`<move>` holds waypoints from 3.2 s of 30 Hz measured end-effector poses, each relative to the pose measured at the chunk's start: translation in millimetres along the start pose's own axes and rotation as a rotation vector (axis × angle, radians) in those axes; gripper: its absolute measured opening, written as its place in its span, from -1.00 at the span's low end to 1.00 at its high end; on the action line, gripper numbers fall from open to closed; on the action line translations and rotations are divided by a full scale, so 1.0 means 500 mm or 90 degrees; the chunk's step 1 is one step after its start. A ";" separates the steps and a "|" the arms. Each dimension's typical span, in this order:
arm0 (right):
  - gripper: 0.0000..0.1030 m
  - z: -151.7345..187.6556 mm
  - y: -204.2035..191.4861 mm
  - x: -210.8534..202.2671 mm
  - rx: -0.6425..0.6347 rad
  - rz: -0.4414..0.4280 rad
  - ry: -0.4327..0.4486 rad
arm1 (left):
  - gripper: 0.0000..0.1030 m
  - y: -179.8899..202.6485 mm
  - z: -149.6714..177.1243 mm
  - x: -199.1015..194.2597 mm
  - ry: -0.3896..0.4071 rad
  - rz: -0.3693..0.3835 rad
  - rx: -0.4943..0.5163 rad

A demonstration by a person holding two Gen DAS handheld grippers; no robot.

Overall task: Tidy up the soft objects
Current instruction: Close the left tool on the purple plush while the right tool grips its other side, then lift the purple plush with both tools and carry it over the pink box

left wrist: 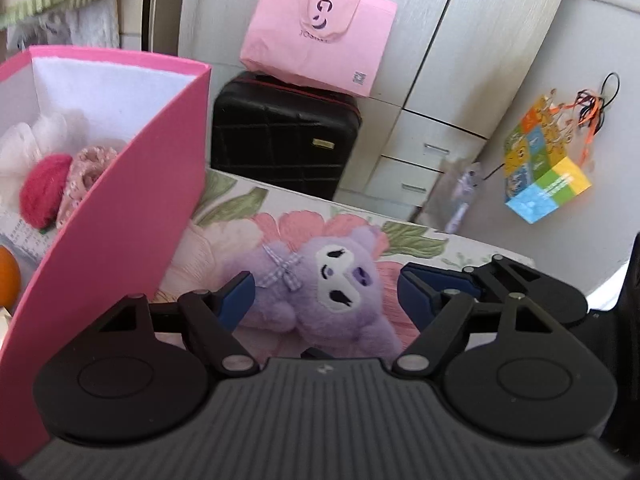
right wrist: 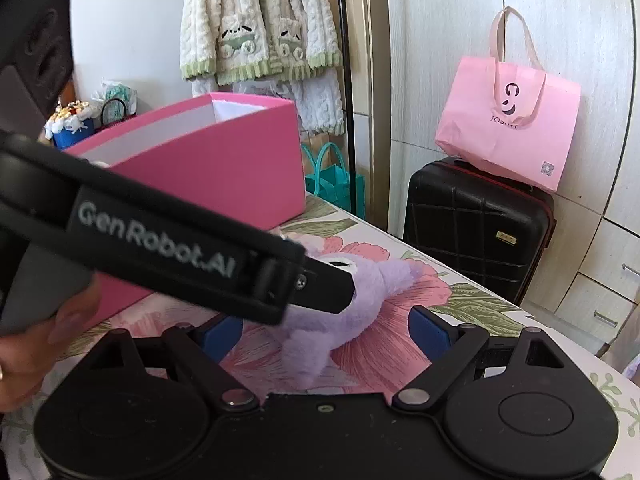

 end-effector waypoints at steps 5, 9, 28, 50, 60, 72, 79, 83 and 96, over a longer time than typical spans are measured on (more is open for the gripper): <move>0.79 -0.003 -0.003 0.023 -0.016 0.001 -0.003 | 0.52 -0.013 -0.006 0.012 -0.001 -0.014 -0.009; 0.73 -0.007 0.000 0.046 -0.023 0.007 -0.017 | 0.54 -0.024 -0.010 0.028 -0.016 -0.011 -0.027; 0.20 0.013 -0.021 0.034 0.049 0.083 0.000 | 0.48 -0.002 0.014 0.042 -0.012 0.017 0.029; 0.19 0.096 -0.122 -0.110 0.168 0.154 0.036 | 0.45 0.025 0.112 -0.110 -0.037 0.114 0.144; 0.20 0.117 -0.225 -0.185 0.180 0.188 0.071 | 0.42 0.004 0.169 -0.225 -0.016 0.159 0.192; 0.20 0.135 -0.380 -0.266 0.188 0.206 0.078 | 0.36 -0.069 0.246 -0.390 0.017 0.198 0.244; 0.20 0.093 -0.467 -0.308 0.168 0.199 0.086 | 0.36 -0.117 0.244 -0.494 0.058 0.204 0.250; 0.22 0.051 -0.511 -0.324 0.124 0.201 0.102 | 0.36 -0.143 0.224 -0.550 0.092 0.199 0.251; 0.27 -0.115 -0.524 -0.273 0.022 0.162 0.166 | 0.37 -0.205 0.080 -0.587 0.178 0.140 0.230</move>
Point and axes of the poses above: each gripper's, at about its wrist camera, not at the fingertips, and x roughly the way its jaws point, y to its right, z to its underside, the point moved 1 cm from there along x, roughly the way its jaws point, and after that the axes turned 4 degrees about -x, right-handed, at the moved point
